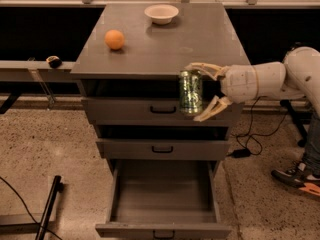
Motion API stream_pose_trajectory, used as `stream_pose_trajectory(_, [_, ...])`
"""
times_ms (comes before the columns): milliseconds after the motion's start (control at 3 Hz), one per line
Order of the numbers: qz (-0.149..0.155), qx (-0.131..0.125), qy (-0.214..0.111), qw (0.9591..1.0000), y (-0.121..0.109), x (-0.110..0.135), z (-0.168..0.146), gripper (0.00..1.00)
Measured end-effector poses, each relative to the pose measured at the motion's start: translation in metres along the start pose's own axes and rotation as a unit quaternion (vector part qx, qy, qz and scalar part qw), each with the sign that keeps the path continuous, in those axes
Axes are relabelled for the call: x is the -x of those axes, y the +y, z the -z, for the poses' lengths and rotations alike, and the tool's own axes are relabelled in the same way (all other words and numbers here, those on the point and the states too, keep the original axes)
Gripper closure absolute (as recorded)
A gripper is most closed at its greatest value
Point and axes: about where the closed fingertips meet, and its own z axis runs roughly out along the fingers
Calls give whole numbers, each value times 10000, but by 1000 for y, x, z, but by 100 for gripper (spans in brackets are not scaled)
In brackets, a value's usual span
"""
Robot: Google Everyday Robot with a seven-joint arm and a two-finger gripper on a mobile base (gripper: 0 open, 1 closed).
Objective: Pick green can from bottom drawer and place on counter
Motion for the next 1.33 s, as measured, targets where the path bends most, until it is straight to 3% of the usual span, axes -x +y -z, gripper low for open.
stream_pose_trajectory(333, [-1, -12, 6, 10000, -2, 0, -1, 100])
stream_pose_trajectory(667, [-94, -82, 357, 9993, -39, -10, -5, 100])
stream_pose_trajectory(1000, [-736, -532, 999, 9908, -80, -25, 0, 100])
stream_pose_trajectory(1333, [-1367, -1230, 1250, 9750, -96, -42, 10, 100])
